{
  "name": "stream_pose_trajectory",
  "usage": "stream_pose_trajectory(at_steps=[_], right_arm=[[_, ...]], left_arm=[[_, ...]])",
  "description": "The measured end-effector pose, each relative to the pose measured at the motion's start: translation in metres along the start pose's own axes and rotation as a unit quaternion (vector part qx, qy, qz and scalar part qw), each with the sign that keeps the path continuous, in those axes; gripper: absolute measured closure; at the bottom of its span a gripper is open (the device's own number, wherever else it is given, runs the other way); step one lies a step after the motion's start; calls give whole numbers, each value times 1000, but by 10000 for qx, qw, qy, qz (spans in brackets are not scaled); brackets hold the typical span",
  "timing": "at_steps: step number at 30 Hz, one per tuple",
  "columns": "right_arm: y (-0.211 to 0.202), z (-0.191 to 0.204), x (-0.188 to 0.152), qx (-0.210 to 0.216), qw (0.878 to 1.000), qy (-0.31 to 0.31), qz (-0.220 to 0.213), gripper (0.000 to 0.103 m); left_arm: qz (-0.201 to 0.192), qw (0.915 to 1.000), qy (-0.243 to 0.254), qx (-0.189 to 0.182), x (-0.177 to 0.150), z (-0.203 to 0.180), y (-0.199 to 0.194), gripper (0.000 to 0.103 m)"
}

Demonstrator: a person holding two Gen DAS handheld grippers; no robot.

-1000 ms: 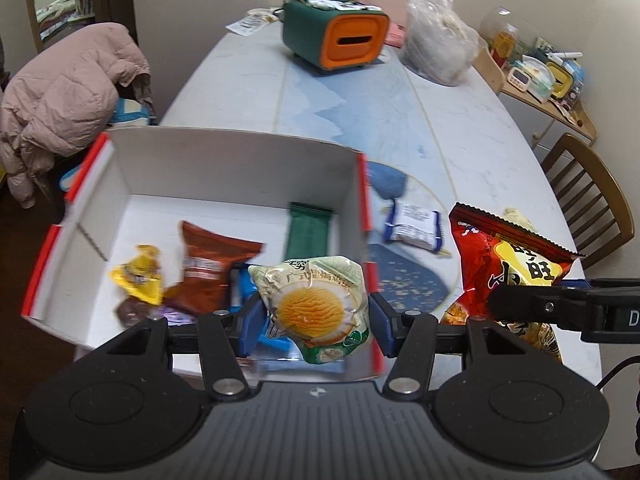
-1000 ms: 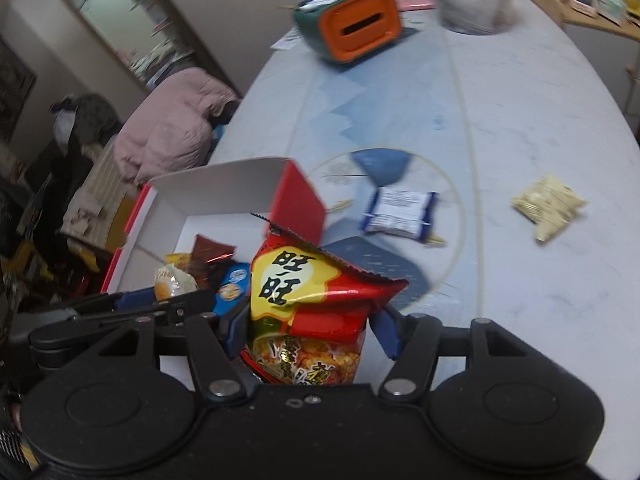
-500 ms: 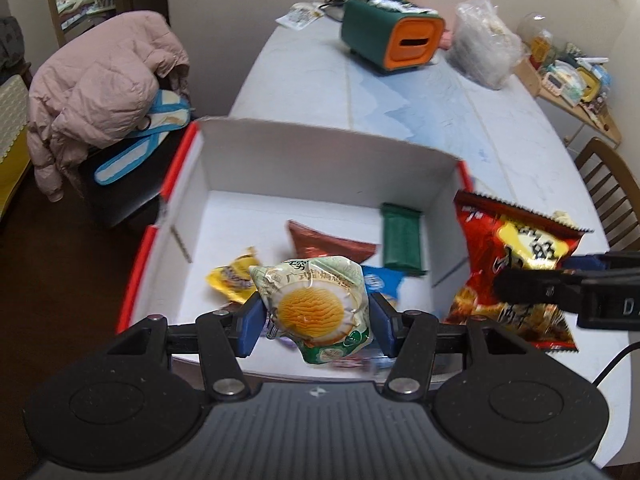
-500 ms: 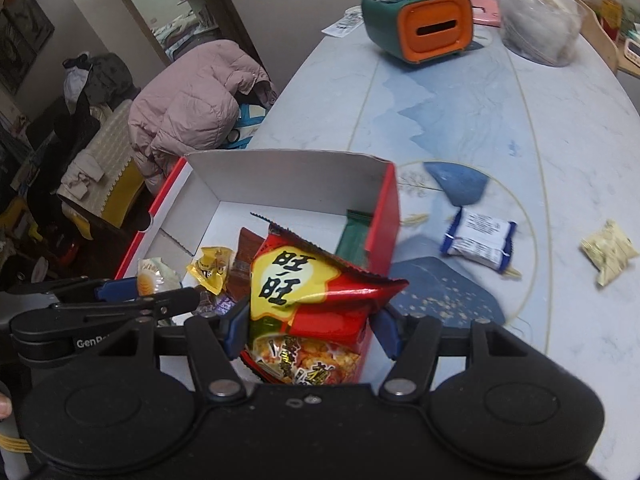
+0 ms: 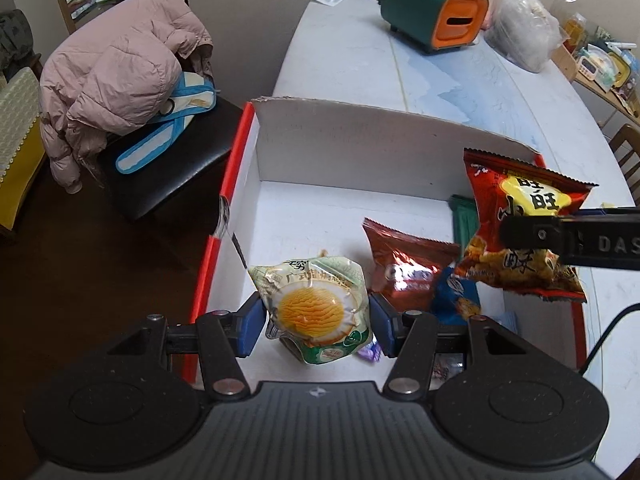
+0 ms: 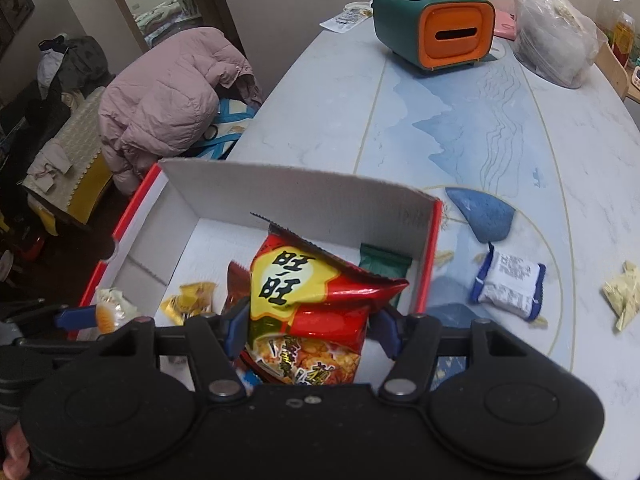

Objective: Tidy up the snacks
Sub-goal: 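Carry the chip bag and egg-yolk pastry with both tools over the box, then open the right tool to drop the chip bag while the left tool drops the pastry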

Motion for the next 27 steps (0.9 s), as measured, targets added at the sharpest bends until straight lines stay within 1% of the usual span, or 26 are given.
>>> stream_pose_trajectory(at_steps=[5,12,15,20,23,27], right_arm=[[22,1,8,-181,9998,-24,74,42],[41,5,9,-273,9994,-134,190,42],[44,6,9,-242,9994,-91,218,41],[47,2,9,-275,9993,-1,242,40],[48,-1,10,-356,9991,38,245,39],[46,-3,10,-341,9991,73,235,37]], left_arm=[[81,9999,141,18,9,-3,16,48],[248,9990,363,17,10,-7,38,48],[340,9986,413,39,7,-9,45,48],[333,9969,694,142,5,-13,49,46],[343,9964,751,167,5,-14,50,46],[372,9961,784,187,4,-16,50,44]])
Point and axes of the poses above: each gripper's, at about its wrist camera, not at the fingertips, and y roughly the way its jaws point, z to its left, x to its top, the point moved 8 cm from there along y, roughly the way its jaws point, and after that the axes turned 8 degrees about -z, right-handed, at the moved point
